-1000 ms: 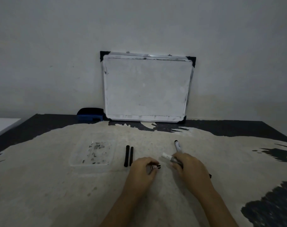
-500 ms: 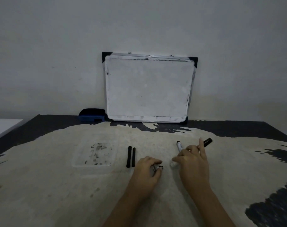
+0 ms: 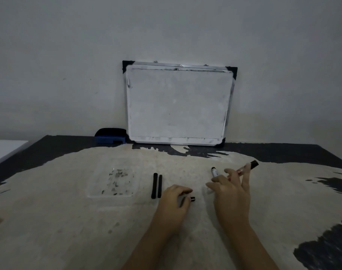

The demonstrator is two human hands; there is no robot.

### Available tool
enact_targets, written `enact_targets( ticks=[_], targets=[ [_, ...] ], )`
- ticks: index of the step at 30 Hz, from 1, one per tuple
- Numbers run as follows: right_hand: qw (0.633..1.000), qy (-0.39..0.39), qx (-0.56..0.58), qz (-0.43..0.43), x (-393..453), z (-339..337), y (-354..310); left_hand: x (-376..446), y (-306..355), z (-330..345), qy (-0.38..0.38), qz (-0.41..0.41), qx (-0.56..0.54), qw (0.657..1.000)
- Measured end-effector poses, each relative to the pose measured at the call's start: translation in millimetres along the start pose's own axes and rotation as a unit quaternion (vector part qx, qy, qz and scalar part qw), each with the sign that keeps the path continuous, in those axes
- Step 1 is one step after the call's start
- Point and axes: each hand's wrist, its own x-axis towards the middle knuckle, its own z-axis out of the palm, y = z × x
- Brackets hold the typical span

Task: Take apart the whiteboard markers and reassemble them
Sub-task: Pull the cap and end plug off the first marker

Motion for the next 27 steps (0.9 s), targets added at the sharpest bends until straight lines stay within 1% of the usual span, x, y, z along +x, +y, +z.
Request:
enact_targets(
  ticks=[2,5,8,12,14,16,19,20,21,24,27],
  targets=[
    [1.000,-0.002,-0.001,-0.018,-0.4,-0.2,-1.3,-0.2,0.0,0.3,0.003,-0.001,-0.002,1.000],
    [1.000,0.014,0.017,-0.023,1.3,2.1,-2.3,-0.3,1.1,-0.3,0.002,-0.004,-0.008,1.000],
    [0.999,0.010,0.001,-0.045,0.6,2.7,-4.2,0.7,0.3,-0.4,0.008,-0.001,-0.008,1.000],
    [0.999,0.042,0.014,-0.020,1.8,1.1,-4.1,0.5,-0.7,0.1,0.013,-0.001,-0.011,1.000],
    [0.999,0.022,0.004,-0.040,0.4,4.0,-4.5,0.5,-1.2,0.3,0.016,-0.004,-0.013,1.000],
    [0.999,0.021,0.023,-0.031,-0.4,6.0,-3.7,0.6,-0.7,0.4,0.019,-0.003,-0.018,1.000],
    [0.996,0.048,0.076,0.024,-0.3,3.1,-3.3,1.0,3.5,-1.8,0.022,-0.003,-0.039,0.999],
    [0.994,0.052,0.092,0.031,-1.1,2.0,-4.1,0.9,5.3,-2.6,0.018,-0.003,-0.051,0.999],
    [0.993,0.055,0.105,0.023,-2.3,1.8,-5.5,0.5,7.2,-3.4,0.012,-0.001,-0.064,0.998],
    [0.988,0.059,0.136,-0.040,-4.8,1.7,-9.7,-1.0,13.6,-6.6,0.001,0.000,-0.121,0.993],
    [0.982,0.056,0.164,-0.078,-4.4,1.1,-12.0,-1.0,15.1,-10.2,0.014,-0.011,-0.164,0.986]
  ],
)
